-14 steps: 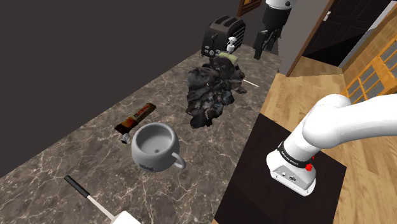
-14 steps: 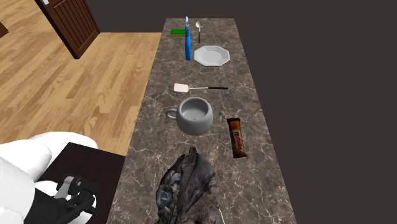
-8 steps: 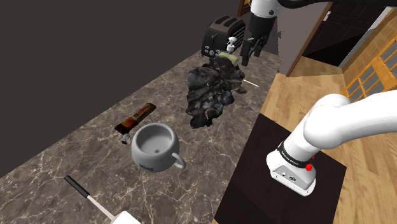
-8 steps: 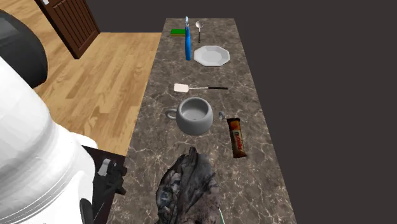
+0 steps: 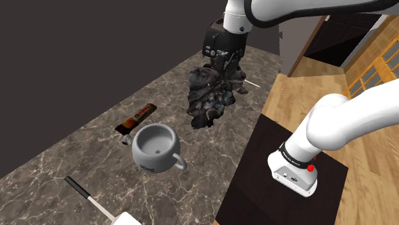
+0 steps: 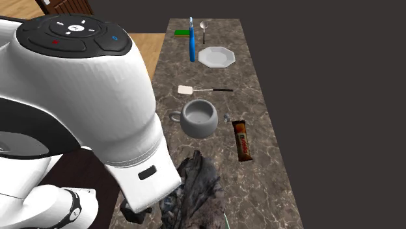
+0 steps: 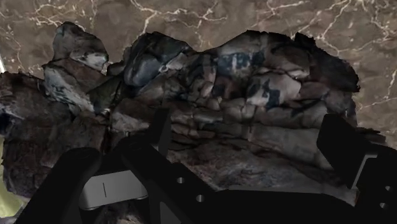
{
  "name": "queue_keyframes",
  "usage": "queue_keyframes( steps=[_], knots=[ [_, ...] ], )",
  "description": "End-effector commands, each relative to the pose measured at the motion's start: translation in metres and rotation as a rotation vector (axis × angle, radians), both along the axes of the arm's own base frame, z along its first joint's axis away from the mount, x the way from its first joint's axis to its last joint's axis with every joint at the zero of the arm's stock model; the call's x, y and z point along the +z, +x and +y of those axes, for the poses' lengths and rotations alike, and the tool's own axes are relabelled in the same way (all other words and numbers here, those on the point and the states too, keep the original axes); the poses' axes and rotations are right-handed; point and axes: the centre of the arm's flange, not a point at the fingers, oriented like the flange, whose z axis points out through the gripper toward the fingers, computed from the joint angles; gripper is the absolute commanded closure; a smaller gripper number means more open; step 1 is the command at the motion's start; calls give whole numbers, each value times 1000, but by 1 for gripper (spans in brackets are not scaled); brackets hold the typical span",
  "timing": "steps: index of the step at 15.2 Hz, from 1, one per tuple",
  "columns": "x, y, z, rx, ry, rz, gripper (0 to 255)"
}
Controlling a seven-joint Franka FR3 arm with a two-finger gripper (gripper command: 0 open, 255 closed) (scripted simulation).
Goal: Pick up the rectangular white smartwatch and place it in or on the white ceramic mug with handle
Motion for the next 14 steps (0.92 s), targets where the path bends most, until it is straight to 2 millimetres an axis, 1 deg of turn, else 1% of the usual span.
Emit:
queue_keyframes(
  steps=[1, 14],
  knots=[
    [-11, 9, 22, 8, 9, 1, 0],
    [-79, 66, 161, 63, 59, 10, 0]
  ],
)
